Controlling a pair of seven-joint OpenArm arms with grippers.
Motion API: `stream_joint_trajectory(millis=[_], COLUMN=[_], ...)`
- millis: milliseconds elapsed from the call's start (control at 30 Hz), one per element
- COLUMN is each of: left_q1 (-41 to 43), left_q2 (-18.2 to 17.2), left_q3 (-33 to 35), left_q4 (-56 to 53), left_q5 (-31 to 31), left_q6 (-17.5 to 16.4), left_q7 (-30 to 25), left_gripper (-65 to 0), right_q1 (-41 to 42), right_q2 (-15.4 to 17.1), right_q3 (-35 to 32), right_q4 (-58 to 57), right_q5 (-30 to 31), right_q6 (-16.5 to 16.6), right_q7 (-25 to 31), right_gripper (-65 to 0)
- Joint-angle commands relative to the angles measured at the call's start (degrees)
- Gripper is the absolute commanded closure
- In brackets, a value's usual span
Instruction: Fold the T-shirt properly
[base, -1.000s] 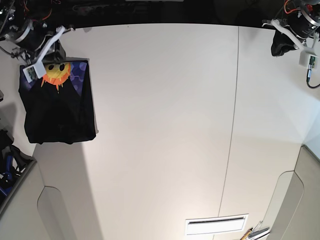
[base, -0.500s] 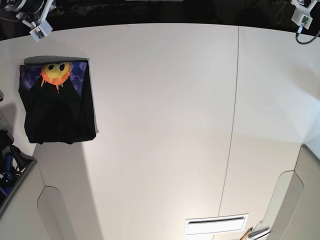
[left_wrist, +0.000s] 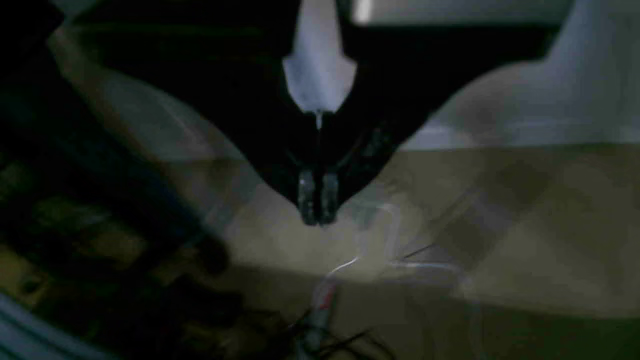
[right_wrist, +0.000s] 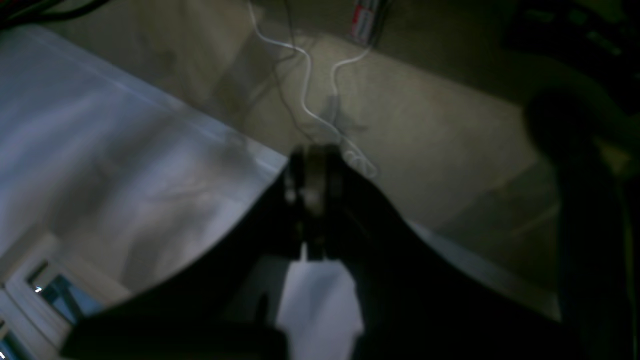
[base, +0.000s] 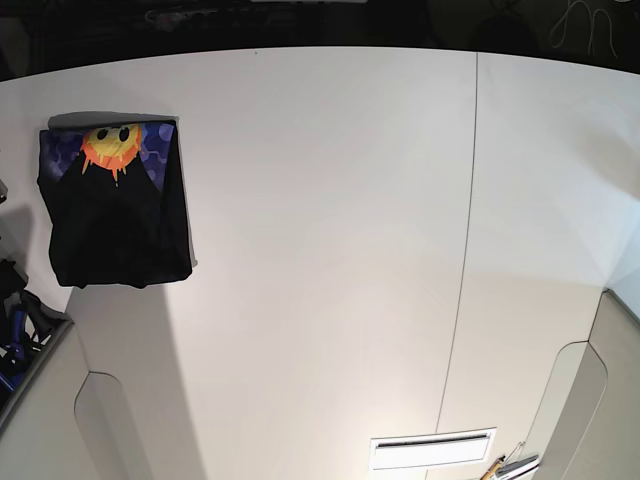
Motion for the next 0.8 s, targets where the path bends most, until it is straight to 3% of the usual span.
stream_joint_trajectory(millis=[0,67,267,500,767], left_q1=[0.17,-2.58,-15.19,-30.86,-44.46], left_q2=[-0.66,-0.81,-0.76,3.39,9.22], left_q3=[1.75,6.54,21.64,33.22,37.86], left_q4=[-1.97,-6.54,-17.29,-26.91,-37.97], left_q5=[0.24,2.67,14.73,33.31,46.31], left_q6=[-1.51,-2.92,-2.92,-2.36,14.32], left_q7=[-1.51,-5.44,-20.61,-33.64,-41.72], left_gripper=[0.0,0.0,0.0,0.0,0.0], right_q1=[0.61,3.41,14.69,29.24,41.88], right_q2=[0.63,0.59,-0.83,-6.27,-15.63], right_q3=[-1.25,-4.81,-15.78,-22.38,-22.97], right_q4=[-2.45,-9.14,-27.78,-45.48,-58.64], right_q5=[-0.48,-2.34,-4.2,-5.16,-12.13], right_q6=[0.07,0.07,0.04,-0.96,-12.74], right_q7=[2.27,7.82,20.52,31.63,37.44], right_gripper=[0.0,0.0,0.0,0.0,0.0])
